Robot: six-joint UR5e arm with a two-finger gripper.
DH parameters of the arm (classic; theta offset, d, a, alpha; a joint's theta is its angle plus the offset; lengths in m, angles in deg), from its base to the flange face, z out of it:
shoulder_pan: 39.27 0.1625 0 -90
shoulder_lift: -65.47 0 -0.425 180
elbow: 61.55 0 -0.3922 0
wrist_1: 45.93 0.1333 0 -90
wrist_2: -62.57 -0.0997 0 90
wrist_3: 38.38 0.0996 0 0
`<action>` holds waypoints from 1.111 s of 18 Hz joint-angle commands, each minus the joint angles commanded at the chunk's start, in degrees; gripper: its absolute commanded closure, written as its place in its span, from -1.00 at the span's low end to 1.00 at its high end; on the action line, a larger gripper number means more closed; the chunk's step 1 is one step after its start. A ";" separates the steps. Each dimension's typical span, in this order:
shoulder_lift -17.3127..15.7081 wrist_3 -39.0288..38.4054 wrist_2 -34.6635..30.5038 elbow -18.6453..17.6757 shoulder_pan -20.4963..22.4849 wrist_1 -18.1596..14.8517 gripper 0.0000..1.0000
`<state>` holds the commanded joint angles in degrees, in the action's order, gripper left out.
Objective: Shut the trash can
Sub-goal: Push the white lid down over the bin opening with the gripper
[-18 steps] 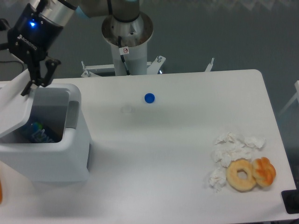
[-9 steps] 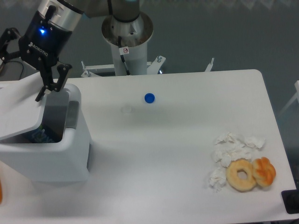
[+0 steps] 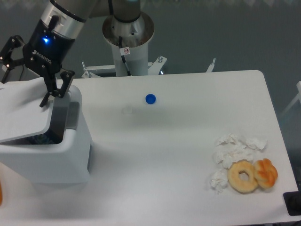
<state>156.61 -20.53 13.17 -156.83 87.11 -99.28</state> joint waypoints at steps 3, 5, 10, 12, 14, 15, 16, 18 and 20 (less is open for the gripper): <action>0.44 0.61 -0.09 -0.61 0.18 0.00 -1.00; 0.53 1.23 -0.09 -0.97 0.62 0.00 -1.00; 0.88 2.90 -0.26 -2.63 1.58 -0.09 -1.00; 0.88 4.04 -0.18 -2.81 1.93 -0.09 -1.00; 0.88 4.13 -0.18 -2.81 2.02 -0.09 -1.00; 0.88 4.13 -0.26 -2.81 2.11 -0.09 -1.00; 1.05 4.22 -0.26 -2.81 2.11 0.00 -1.00; 1.49 4.22 -0.26 -2.81 2.11 -0.09 -1.00; 1.58 4.22 -0.26 -2.81 2.20 -0.09 -1.00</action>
<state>158.19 -16.31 12.91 -159.64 89.31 -99.37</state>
